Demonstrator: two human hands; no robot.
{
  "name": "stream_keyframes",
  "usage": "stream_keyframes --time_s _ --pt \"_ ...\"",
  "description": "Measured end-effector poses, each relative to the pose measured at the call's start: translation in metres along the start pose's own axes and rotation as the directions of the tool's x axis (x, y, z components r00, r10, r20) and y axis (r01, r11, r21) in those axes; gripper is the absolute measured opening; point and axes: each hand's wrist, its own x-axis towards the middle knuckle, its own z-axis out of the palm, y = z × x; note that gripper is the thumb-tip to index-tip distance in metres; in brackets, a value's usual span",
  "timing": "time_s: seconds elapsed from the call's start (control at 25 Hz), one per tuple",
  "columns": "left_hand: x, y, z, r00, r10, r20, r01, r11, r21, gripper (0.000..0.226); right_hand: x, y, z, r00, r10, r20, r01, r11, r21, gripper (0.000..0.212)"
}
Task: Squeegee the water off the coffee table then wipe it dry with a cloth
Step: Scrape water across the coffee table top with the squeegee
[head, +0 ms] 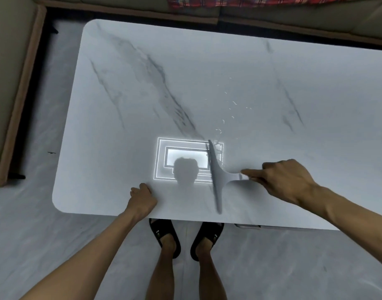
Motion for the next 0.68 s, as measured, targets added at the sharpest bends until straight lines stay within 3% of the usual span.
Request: stream_keyframes --time_s 0.16,0.32,0.48,0.68 --pt "-0.002 -0.001 -0.002 1.000 -0.026 -0.016 0.025 0.998 -0.056 0.014 0.036 -0.077 -0.001 0.983 -0.185 -0.003 0.183 0.969 0.164 0.039" --pt "-0.009 0.004 0.002 0.998 -0.056 -0.034 0.053 0.996 -0.078 0.026 0.062 -0.125 0.020 0.938 -0.336 0.080 0.324 0.937 0.133 0.041" --pt "-0.014 0.014 0.013 0.999 -0.007 -0.031 0.005 0.998 -0.066 0.012 0.046 -0.063 0.034 0.964 -0.259 0.061 0.247 0.956 0.157 0.040" --pt "-0.017 0.042 0.030 0.999 0.030 0.016 -0.030 0.999 -0.034 0.015 0.007 0.036 0.035 0.997 -0.077 0.029 0.073 0.989 0.127 0.038"
